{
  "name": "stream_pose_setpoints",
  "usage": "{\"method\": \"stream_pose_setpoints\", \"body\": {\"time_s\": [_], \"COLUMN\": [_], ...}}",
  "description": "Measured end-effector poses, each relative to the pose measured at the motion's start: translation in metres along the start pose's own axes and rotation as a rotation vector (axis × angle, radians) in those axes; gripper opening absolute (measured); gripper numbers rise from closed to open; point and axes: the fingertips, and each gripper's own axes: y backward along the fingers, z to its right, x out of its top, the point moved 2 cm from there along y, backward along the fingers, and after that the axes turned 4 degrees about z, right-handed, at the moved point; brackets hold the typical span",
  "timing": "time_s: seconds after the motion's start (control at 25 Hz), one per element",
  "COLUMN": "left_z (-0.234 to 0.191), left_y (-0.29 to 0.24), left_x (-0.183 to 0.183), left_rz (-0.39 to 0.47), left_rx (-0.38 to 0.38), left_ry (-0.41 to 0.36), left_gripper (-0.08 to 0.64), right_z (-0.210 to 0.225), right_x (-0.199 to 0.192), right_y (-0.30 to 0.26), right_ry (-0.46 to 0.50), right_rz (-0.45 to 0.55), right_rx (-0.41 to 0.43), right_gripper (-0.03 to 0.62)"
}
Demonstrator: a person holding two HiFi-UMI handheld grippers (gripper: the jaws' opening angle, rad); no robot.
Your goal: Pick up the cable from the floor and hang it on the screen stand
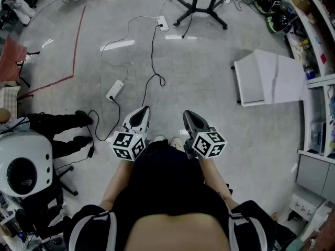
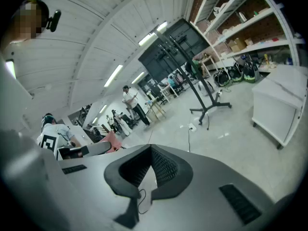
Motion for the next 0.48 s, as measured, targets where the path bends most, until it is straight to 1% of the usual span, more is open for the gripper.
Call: {"method": "stream_pose_setpoints", "body": {"time_s": [0.08, 0.12, 0.2, 0.24, 0.32, 0.4, 0.48], "left_z": [0.008, 0.009, 0.007, 0.005, -0.001, -0.008, -0.015], "left_y": [0.008, 0.011, 0.016, 0.018, 0.019, 0.020, 0.018], "left_x": [0.000, -0.002, -0.007, -0.007, -0.004, 0.002, 0.011], "left_rz": [0.017, 0.022, 0.029, 0.035, 0.047, 0.058, 0.063], "left_rx": [0.001, 0.005, 0.006, -0.001, -0.009, -0.012, -0.036], "left_ry": [-0.008, 0.004, 0.065, 0.092, 0.118, 0.125, 0.112], "left_gripper": [0.008, 0.008, 0.008, 0.008, 0.008, 0.008, 0.008], "right_z": [-0.009, -0.014, -0.023, -0.026, -0.032, -0.038, -0.041], "right_x": [-0.006, -0.010, -0.019, -0.023, -0.026, -0.027, -0.023], "right_y": [0.010, 0.014, 0.020, 0.022, 0.026, 0.029, 0.026], "right_ry": [0.053, 0.074, 0.101, 0.106, 0.099, 0.097, 0.108], "right_rz": [0.012, 0.011, 0.000, -0.005, -0.003, 0.004, 0.029], "right_rx": [0.015, 0.022, 0.037, 0.039, 0.029, 0.013, -0.011], "right_gripper": [0.023, 0.023, 0.023, 0.023, 0.023, 0.023, 0.023]}}
